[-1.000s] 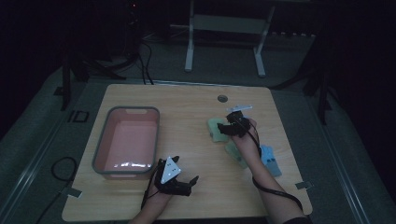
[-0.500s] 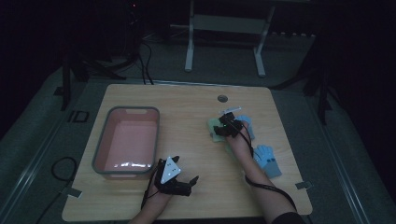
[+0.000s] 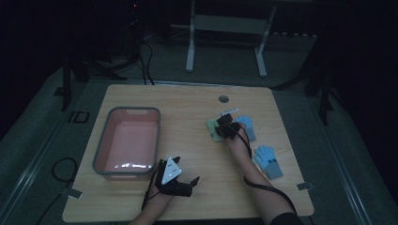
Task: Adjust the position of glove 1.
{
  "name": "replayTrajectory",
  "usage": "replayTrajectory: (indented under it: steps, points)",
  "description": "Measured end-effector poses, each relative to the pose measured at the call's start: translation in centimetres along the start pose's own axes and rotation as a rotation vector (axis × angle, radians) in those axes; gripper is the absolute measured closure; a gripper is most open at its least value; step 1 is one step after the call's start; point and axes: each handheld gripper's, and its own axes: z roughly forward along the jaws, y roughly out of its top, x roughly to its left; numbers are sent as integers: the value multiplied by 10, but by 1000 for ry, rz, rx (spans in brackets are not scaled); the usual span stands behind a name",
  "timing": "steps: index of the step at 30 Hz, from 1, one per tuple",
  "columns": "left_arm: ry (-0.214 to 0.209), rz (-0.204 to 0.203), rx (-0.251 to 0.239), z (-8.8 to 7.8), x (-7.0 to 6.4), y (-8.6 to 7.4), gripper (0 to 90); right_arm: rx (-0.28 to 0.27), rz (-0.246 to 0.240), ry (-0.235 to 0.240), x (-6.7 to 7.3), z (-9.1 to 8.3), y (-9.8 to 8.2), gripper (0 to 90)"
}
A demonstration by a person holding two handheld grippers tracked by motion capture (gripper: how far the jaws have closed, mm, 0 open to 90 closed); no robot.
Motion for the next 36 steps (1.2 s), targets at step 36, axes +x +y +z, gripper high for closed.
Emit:
replayTrajectory:
  steps: [36]
  points:
    - [6,28,2,0,-2,0,8,-223,167,70,76,-137,-66,844]
